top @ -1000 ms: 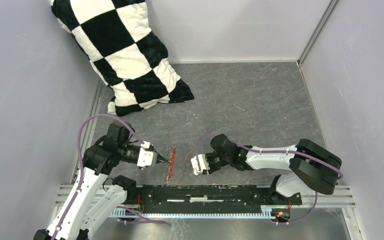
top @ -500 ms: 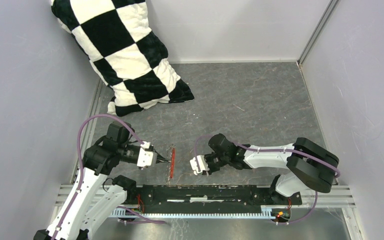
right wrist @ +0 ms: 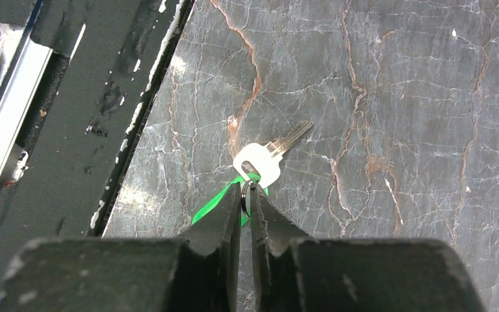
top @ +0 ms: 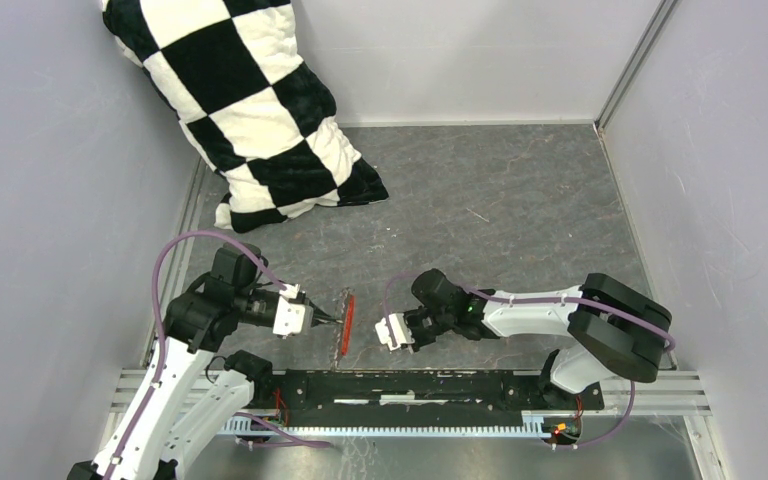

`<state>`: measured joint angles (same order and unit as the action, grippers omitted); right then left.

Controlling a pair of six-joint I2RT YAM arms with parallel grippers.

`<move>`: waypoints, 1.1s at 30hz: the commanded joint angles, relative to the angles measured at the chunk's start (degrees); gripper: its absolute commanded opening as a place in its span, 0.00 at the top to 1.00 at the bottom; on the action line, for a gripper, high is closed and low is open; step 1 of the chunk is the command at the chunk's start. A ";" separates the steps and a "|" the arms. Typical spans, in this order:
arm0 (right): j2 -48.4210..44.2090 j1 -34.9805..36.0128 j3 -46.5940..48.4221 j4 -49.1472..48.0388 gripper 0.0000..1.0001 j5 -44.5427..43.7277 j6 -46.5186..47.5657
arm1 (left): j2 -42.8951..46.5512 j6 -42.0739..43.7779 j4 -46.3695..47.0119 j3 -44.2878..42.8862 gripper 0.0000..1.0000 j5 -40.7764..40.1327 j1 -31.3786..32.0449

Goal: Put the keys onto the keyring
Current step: Pick up the key from the center of the board.

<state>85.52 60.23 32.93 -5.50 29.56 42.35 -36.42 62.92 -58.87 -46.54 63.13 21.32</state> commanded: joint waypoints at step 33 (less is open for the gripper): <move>-30.26 2.25 1.64 -9.53 0.99 3.80 -20.20 | -2.22 2.61 2.18 1.41 0.98 13.49 -0.15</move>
<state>55.33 61.12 31.11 -10.85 34.39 25.91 -38.11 62.94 -58.13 -45.25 71.55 21.32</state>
